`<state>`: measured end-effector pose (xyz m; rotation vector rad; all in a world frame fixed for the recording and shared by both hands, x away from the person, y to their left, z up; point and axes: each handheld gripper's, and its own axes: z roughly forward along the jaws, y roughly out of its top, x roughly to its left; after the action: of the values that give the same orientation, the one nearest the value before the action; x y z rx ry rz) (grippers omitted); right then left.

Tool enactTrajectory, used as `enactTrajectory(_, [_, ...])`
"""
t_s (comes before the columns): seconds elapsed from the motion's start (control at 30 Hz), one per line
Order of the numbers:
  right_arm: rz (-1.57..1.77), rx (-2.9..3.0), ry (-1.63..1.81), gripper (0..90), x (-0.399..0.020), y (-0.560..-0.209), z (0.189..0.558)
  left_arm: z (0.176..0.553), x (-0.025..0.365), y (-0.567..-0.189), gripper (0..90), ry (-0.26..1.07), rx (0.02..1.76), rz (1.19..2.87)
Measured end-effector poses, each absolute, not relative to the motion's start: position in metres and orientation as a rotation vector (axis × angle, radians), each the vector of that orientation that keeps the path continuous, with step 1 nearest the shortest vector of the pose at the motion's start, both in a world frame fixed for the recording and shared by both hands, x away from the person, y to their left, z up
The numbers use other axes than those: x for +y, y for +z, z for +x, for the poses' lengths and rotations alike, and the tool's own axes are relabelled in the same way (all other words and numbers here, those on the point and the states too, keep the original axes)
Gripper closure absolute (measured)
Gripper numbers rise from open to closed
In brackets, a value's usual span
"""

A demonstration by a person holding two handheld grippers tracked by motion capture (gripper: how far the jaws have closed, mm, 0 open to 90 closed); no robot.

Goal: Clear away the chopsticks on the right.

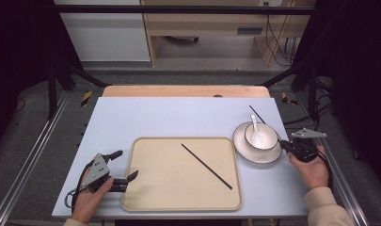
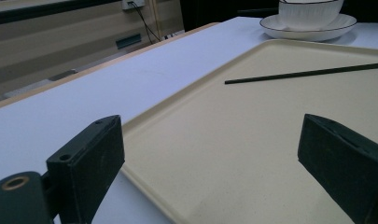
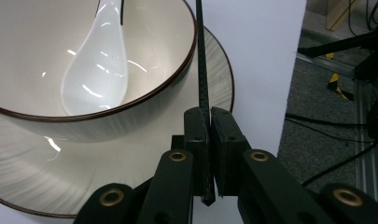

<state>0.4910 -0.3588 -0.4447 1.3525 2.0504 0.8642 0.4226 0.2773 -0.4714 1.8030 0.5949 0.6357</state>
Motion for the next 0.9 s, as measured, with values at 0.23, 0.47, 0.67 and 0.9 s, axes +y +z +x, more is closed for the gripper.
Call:
enactTrajectory(0.23, [1.333,1.904,0.920,85.7,-0.360,-0.421,0.474,0.422,0.277,-0.471,6.9,0.633,0.601,1.793])
enactTrajectory(0.47, [1.188,1.851,1.036,85.7,-0.325,-0.379,0.431,0.422,0.277,-0.471,6.8,0.638,0.596,1.796])
enactTrajectory(0.67, [1.078,1.947,1.090,85.7,-0.280,-0.375,0.404,0.422,0.277,-0.471,6.9,0.636,0.594,1.794])
enactTrajectory(0.9, [0.994,2.135,1.165,85.7,-0.216,-0.401,0.380,0.422,0.277,-0.470,6.9,0.644,0.586,1.806])
